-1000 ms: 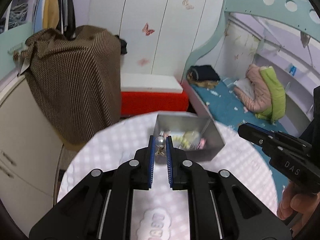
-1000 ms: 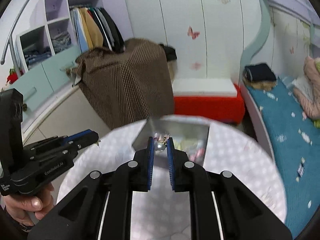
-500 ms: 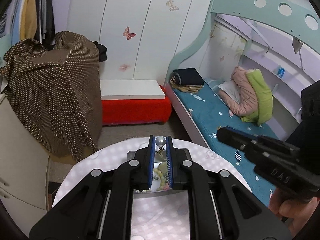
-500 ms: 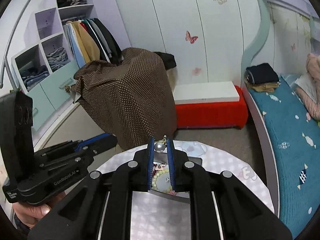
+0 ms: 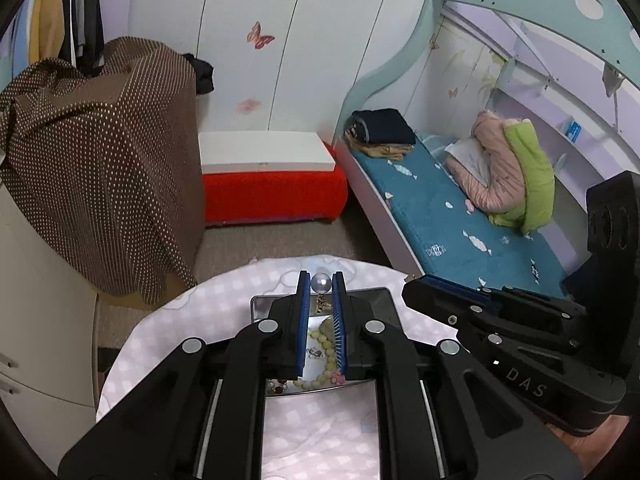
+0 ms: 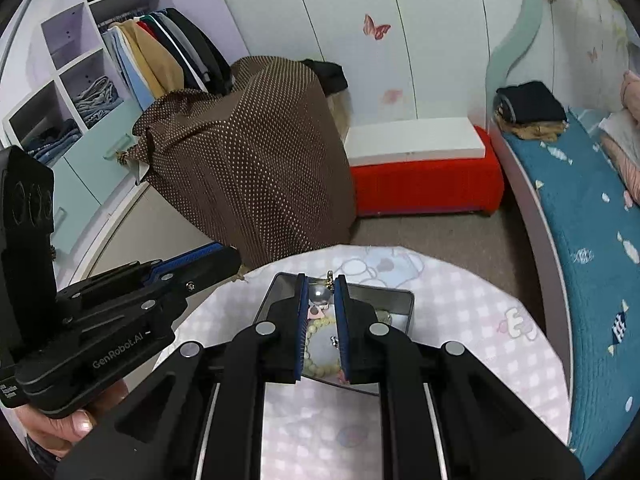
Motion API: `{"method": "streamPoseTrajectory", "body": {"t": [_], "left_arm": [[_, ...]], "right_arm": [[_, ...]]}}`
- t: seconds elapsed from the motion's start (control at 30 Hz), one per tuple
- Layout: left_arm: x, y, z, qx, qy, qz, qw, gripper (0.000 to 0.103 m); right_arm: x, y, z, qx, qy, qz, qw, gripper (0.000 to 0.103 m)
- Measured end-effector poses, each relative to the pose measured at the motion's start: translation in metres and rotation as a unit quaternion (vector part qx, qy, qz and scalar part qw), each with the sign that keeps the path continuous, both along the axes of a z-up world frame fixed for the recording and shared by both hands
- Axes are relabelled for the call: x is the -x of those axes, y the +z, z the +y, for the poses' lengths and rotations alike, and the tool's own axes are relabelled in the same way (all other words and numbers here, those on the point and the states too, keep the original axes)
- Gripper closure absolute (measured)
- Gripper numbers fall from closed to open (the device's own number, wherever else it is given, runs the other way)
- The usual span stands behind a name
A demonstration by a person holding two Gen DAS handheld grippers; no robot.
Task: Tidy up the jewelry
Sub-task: 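Carry both pearl earrings over the grey tin and open both tools, then lift both open tools away from the grey tin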
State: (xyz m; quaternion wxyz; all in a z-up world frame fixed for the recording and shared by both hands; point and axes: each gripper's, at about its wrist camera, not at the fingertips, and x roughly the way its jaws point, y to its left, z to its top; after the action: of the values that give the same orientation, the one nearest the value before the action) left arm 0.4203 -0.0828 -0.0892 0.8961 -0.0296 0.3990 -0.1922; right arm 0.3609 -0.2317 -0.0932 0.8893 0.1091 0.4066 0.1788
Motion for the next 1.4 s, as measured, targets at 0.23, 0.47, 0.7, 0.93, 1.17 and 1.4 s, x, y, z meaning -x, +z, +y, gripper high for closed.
{"method": "streamPoseTrajectory", "body": {"t": [0.23,0.47,0.7,0.93,1.17,1.4], "left_arm": [[0.002,-0.011,0.0,-0.021,0.0,0.013,0.9997,0.068],[0.005,-0.006,0.03,-0.008,0.056,0.002,0.9984,0.011],[0.03,0.013,0.042,-0.042,0.09,-0.035,0.9945,0.005],[0.078,0.039,0.051,-0.049,0.114,-0.084,0.9887,0.005],[0.145,0.071,0.055,-0.052,0.129,-0.145,0.9796,0.005],[0.228,0.1,0.059,-0.062,0.146,-0.211,0.9644,0.005]], "right_arm": [[-0.003,-0.006,-0.006,-0.003,-0.02,0.011,1.0,0.05],[0.003,0.0,-0.024,-0.02,-0.053,-0.004,0.998,0.012],[0.016,0.016,-0.033,-0.031,-0.071,-0.026,0.997,0.008],[0.049,0.043,-0.03,-0.029,-0.073,-0.064,0.995,0.008],[0.109,0.073,-0.024,-0.011,-0.075,-0.122,0.99,0.008],[0.188,0.09,-0.014,0.037,-0.084,-0.176,0.98,0.008]]}}
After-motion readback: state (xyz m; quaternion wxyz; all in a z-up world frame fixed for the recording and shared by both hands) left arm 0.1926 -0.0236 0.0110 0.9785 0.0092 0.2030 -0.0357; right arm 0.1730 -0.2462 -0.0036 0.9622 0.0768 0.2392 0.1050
